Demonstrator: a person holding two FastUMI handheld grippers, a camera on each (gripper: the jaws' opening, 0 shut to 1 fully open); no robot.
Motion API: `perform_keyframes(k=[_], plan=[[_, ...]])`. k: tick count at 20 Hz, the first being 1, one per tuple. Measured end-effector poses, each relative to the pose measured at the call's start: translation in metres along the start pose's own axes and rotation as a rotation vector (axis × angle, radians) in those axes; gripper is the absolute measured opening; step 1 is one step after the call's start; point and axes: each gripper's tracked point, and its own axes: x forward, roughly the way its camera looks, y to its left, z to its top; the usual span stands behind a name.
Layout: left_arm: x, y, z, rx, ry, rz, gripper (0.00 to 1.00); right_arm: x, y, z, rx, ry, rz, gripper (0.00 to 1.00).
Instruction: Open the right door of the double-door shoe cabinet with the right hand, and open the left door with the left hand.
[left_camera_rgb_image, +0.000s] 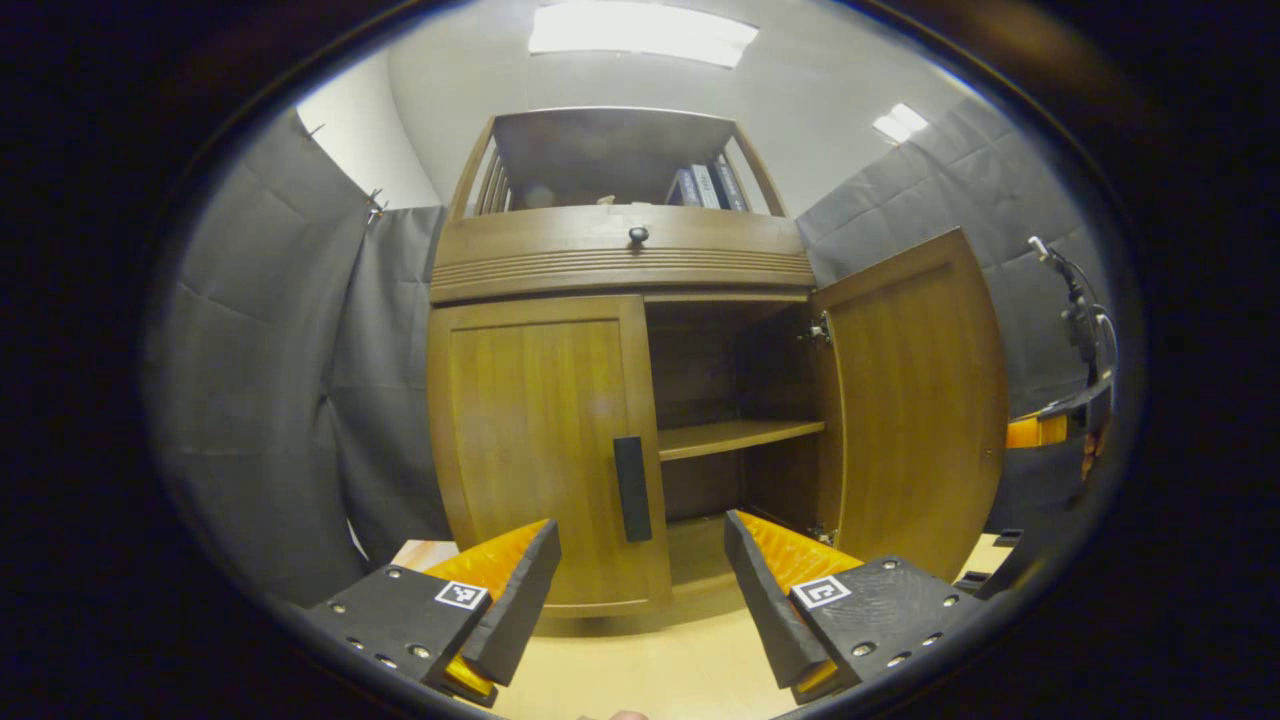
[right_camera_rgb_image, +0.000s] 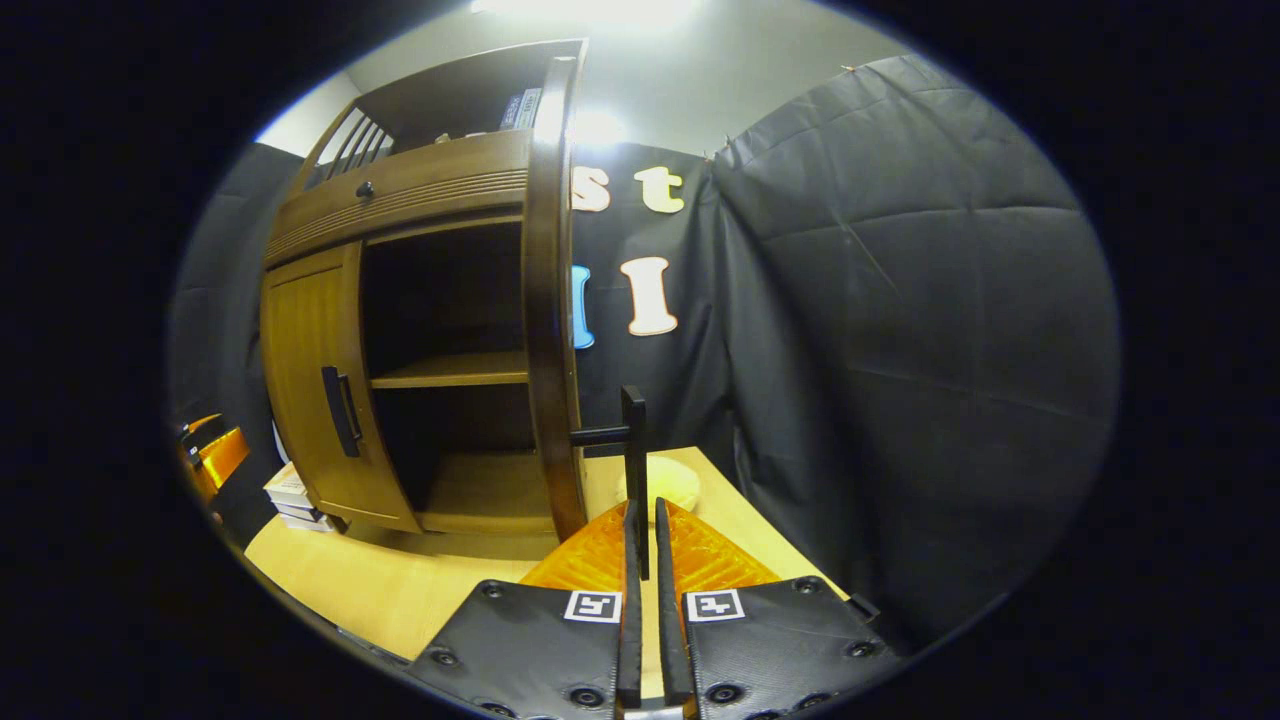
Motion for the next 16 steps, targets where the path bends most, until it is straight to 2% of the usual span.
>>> perform_keyframes(k=[4,9,10,11,12,16], plan=[[0.02,0.002,0.002,-0.005,-0.002,0.008,0.94,-0.013,-0.004,0.009,-0.01,-0.029,-0.013,0.0],[0.056,0.006,0.005,0.003,-0.004,0.023,0.94,-0.037,0.008,0.025,-0.029,-0.076,0.011,0.0],[0.063,0.008,0.006,0.007,-0.004,0.03,0.94,-0.041,0.011,0.026,-0.026,-0.083,0.019,0.1],[0.071,0.009,0.006,0.01,-0.002,0.035,0.94,-0.043,0.014,0.026,-0.025,-0.085,0.018,0.1],[0.081,0.011,0.005,0.008,0.001,0.041,0.94,-0.046,0.019,0.023,-0.027,-0.081,0.037,0.19],[0.111,0.015,-0.004,0.002,0.012,0.061,0.94,-0.049,0.031,0.023,-0.051,-0.108,0.073,0.68]])
